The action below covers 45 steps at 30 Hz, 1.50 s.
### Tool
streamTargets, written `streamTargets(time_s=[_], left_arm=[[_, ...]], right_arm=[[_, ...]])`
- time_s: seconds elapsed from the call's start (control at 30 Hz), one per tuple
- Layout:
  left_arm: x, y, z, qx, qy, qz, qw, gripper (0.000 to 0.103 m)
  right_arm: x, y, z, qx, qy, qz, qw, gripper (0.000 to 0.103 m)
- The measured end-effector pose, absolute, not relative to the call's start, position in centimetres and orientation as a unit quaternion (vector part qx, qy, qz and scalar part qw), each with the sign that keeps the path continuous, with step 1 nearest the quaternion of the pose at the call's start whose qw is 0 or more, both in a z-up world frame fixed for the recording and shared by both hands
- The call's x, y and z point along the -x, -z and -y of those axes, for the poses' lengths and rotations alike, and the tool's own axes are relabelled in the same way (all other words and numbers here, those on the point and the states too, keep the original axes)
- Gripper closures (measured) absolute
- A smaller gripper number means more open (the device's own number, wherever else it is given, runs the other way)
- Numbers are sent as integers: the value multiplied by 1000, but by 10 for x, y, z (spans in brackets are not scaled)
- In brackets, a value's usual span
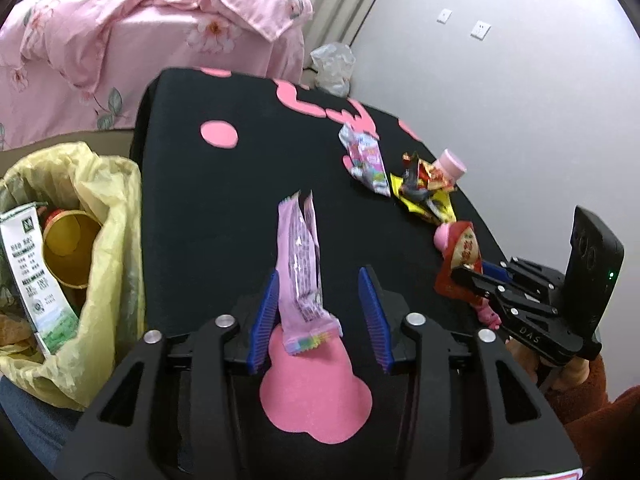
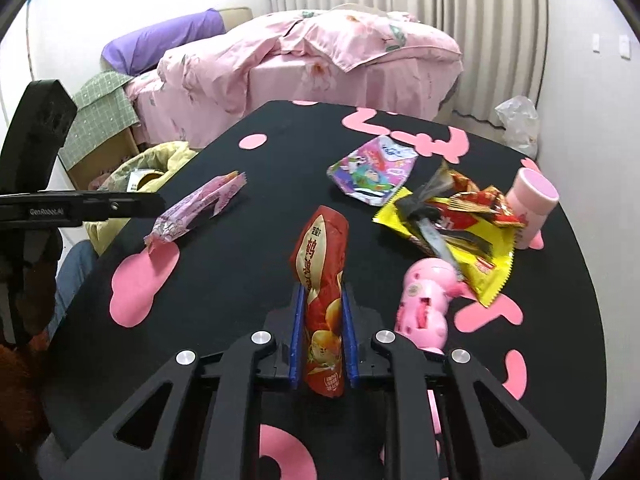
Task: Collect trash
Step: 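Carry the pink wrapper and red chip bag to the yellow bag and open both tools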
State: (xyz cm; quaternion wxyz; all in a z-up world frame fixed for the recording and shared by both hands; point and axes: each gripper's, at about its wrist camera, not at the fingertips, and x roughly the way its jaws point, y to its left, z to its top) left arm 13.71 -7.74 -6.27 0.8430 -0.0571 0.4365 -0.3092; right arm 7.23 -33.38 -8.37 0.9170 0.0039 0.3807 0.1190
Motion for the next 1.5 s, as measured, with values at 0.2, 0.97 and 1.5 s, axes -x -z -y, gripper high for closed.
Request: streamTargets(time_s=[0.2, 0.97, 1.5], left_arm=[[-146, 69, 66, 74, 250, -441, 859, 59], [-120, 64, 99, -2, 289, -439, 851, 78], [-118, 10, -77, 88, 105, -348, 927, 78]], right_arm=[[-63, 78, 361, -41, -95, -363, 926, 85], [-59, 65, 352, -36, -97, -351, 931, 85], [-105, -8, 219, 24, -229, -290, 929, 85]])
